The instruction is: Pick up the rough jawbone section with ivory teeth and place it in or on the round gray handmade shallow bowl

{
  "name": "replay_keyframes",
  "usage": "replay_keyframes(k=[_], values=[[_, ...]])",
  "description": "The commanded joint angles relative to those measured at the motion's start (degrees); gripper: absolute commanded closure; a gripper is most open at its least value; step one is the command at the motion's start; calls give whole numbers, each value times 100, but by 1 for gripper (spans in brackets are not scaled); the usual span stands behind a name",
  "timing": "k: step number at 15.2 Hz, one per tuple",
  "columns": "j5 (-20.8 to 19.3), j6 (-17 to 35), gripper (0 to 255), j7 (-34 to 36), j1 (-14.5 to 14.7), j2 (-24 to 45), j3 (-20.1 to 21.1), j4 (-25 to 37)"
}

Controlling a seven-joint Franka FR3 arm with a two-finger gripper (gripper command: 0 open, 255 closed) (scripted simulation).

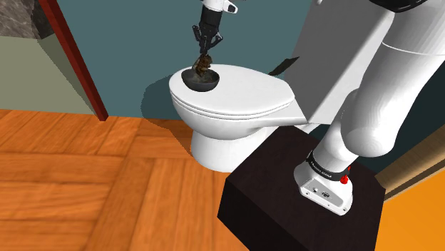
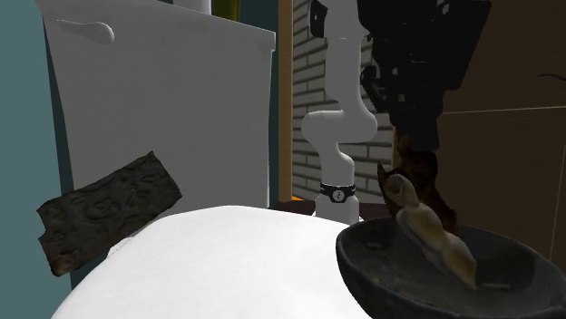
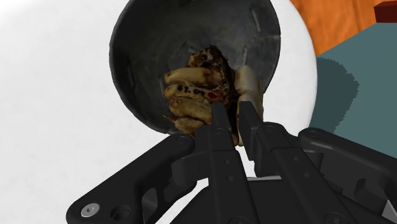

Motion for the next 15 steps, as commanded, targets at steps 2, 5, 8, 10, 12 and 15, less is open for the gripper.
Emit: replay_keyframes(k=[2,5,8,10,12,15], values=[[37,210,255,-48,-5,56,2,-154],[49,275,255,-61,-6,76,4,-201],[49,275,255,-61,-6,76,4,-201],[49,275,255,-61,-6,76,4,-201],[49,275,0,-61,-6,76,4,-201],[49,275,0,-61,-6,76,4,-200]])
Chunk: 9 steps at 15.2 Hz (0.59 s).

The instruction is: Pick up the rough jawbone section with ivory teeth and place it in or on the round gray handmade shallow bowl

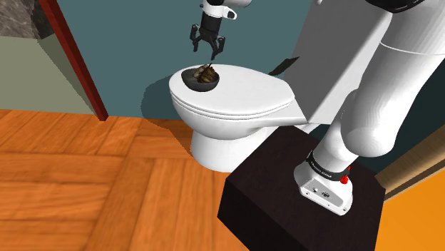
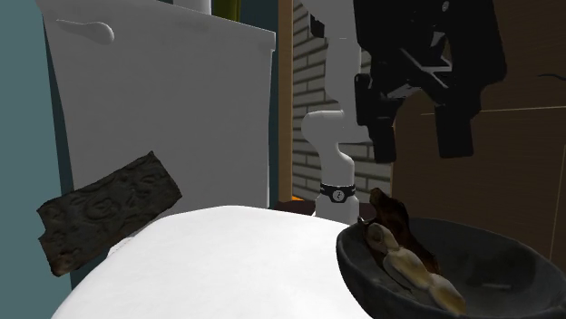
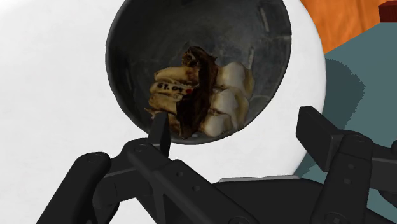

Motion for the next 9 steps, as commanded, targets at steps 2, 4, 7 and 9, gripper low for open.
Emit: replay_keyframes(k=[2,4,7,9], values=[[0,0,0,0,0,0,0,0],[-71,-334,0,46,-8,-162,-21,179],[-123,-640,0,80,-17,-284,-38,368],[-123,-639,0,80,-17,-284,-38,368]])
